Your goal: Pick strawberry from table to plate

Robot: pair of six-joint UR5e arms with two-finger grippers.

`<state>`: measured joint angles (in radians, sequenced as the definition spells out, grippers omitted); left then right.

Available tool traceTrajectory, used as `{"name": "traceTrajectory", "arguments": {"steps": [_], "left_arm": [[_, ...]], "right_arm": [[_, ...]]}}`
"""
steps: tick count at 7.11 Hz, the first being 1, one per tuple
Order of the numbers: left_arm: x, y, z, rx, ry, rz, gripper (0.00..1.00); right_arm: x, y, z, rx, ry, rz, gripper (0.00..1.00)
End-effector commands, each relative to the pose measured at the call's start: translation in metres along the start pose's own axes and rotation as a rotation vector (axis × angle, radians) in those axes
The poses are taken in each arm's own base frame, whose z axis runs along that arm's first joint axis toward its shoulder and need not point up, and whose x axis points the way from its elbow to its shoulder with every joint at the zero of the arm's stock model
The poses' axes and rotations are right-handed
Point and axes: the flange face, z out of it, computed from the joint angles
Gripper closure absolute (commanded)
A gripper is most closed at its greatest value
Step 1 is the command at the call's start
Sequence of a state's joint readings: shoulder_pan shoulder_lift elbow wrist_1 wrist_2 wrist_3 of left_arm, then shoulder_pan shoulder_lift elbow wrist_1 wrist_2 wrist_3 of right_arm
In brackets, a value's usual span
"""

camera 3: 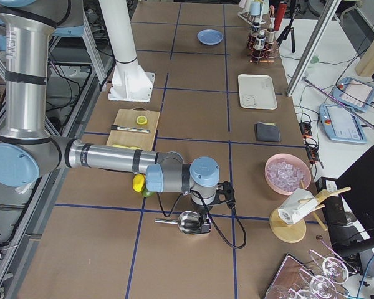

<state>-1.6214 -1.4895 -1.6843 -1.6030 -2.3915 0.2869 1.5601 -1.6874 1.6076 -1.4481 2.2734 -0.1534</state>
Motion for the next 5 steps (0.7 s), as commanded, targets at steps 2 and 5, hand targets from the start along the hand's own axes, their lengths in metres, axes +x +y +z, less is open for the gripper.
{"name": "traceTrajectory", "arguments": {"steps": [2,5], "left_arm": [[0.005,-0.003,-0.005,0.009,-0.003,0.010,0.00],[0.015,-0.010,-0.011,0.029,-0.016,0.046,0.00]], "right_arm": [[-0.001,-0.001,-0.002,0.003,0.001,-0.001,0.00],[-0.017,-0.017,-0.023,0.129,0.023,-0.106,0.00]]}}
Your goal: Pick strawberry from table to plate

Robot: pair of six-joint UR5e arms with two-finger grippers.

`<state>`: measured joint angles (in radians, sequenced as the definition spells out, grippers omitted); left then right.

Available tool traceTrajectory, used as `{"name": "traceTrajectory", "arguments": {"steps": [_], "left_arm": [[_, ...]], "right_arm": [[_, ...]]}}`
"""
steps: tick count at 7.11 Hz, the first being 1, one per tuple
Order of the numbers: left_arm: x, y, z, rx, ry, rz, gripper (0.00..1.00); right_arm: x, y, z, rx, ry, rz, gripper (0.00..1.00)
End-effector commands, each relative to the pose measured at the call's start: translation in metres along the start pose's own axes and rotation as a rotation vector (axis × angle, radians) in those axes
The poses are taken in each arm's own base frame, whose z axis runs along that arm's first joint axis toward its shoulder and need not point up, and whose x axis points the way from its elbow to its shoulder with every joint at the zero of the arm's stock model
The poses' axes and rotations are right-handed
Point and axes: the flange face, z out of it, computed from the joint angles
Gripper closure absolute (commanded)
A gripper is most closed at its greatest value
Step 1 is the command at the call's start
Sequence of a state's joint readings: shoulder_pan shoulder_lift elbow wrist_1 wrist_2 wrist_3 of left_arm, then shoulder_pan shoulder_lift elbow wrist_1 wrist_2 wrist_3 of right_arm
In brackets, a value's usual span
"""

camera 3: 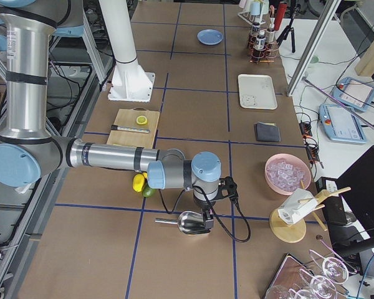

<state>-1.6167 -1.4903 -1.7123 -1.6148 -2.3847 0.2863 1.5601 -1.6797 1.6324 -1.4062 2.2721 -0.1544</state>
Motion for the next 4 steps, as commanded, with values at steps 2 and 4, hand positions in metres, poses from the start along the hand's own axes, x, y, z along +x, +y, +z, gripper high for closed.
{"name": "traceTrajectory", "arguments": {"steps": [2,4], "left_arm": [[0.013,-0.021,-0.013,0.106,-0.026,0.119,0.00],[0.033,-0.036,-0.031,0.330,-0.085,0.368,0.00]], "right_arm": [[-0.020,-0.018,-0.023,0.164,0.010,-0.024,0.00],[-0.035,-0.018,-0.010,0.176,-0.043,-0.070,0.00]]}}
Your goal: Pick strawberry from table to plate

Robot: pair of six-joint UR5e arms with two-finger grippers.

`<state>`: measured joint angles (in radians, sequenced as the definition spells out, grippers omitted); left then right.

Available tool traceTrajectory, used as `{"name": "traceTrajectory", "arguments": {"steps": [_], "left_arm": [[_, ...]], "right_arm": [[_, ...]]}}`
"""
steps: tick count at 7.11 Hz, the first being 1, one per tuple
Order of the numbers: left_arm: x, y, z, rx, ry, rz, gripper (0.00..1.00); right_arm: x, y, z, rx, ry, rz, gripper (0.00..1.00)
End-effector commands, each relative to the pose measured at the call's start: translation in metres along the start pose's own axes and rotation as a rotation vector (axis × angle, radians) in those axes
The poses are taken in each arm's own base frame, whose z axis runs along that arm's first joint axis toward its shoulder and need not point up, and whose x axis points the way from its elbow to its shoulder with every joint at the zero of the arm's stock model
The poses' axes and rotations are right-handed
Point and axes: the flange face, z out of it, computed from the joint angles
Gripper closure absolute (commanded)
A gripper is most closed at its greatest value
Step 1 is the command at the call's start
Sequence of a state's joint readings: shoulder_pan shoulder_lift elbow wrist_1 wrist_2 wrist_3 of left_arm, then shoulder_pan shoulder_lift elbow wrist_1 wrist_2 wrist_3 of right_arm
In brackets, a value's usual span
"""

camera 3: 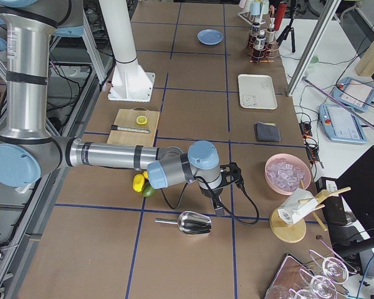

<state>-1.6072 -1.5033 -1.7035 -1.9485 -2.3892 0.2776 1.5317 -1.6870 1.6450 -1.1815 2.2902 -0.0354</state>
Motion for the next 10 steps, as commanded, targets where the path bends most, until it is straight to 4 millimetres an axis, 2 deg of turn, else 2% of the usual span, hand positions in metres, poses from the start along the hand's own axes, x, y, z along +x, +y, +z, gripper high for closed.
{"name": "traceTrajectory", "arguments": {"steps": [1,2,3,4,5,6,7,8,9,10], "left_arm": [[0.010,-0.022,0.002,0.142,-0.021,0.154,0.00],[0.020,-0.022,0.004,0.181,-0.002,0.132,0.00],[0.035,-0.015,0.013,0.231,0.013,0.204,0.00],[0.061,-0.013,0.054,0.178,0.099,0.104,0.00],[0.071,-0.001,0.094,0.110,0.147,-0.067,0.00],[0.066,0.018,0.121,0.088,0.101,-0.119,0.01],[0.064,0.040,0.134,0.091,0.067,-0.200,0.16],[0.081,0.053,0.162,0.055,0.108,-0.272,0.28],[0.086,0.064,0.180,0.070,0.096,-0.317,0.33],[0.108,0.067,0.199,0.059,0.115,-0.327,0.33]], "right_arm": [[-0.009,0.002,0.003,0.022,-0.051,0.004,0.00],[-0.009,0.001,0.003,0.023,-0.051,0.009,0.00],[-0.008,0.002,0.005,0.020,-0.051,0.012,0.00],[-0.007,0.004,0.006,0.016,-0.053,0.023,0.00],[-0.006,0.007,0.007,0.013,-0.053,0.029,0.00],[-0.006,0.009,0.007,0.012,-0.053,0.029,0.00],[-0.005,0.011,0.008,0.008,-0.052,0.032,0.00],[-0.005,0.015,0.008,0.014,-0.051,0.027,0.00],[-0.004,0.023,0.009,0.022,-0.050,0.019,0.00],[-0.004,0.028,0.010,0.026,-0.050,0.017,0.00]]}}
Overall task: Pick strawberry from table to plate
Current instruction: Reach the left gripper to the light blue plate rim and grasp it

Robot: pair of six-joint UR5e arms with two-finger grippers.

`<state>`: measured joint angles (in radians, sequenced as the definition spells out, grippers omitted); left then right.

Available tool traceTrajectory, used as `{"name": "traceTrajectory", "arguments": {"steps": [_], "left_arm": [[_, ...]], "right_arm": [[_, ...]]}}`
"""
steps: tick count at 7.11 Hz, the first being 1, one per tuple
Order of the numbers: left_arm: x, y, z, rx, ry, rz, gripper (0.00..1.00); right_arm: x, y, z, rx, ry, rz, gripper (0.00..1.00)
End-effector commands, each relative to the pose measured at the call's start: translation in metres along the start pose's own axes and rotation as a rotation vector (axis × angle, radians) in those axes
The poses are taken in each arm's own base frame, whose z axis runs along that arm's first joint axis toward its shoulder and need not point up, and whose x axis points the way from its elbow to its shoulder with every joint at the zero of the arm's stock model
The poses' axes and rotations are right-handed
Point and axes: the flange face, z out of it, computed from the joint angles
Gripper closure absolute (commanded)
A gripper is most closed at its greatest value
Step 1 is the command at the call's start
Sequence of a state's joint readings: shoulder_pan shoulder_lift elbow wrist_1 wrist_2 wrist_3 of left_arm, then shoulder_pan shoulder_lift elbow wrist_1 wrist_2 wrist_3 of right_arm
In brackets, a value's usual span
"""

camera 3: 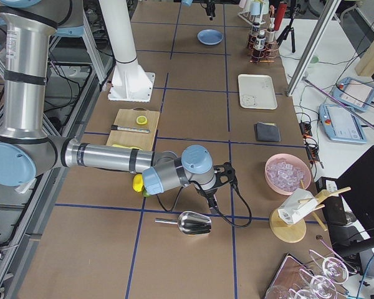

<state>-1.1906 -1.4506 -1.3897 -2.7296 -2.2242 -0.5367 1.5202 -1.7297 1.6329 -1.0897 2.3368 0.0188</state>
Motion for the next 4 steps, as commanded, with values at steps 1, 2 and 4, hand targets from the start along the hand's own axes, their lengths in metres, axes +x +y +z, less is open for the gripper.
{"name": "traceTrajectory", "arguments": {"steps": [1,2,4], "left_arm": [[0.028,0.020,0.036,-0.017,0.026,-0.047,0.33],[0.034,0.023,0.042,-0.023,0.027,-0.039,0.33],[0.034,0.029,0.052,-0.045,0.024,-0.037,0.52]], "right_arm": [[0.001,0.007,0.001,0.006,0.000,-0.002,0.00],[0.001,0.007,0.001,0.006,0.000,-0.003,0.00],[0.001,0.010,0.001,0.003,0.001,0.000,0.00]]}}
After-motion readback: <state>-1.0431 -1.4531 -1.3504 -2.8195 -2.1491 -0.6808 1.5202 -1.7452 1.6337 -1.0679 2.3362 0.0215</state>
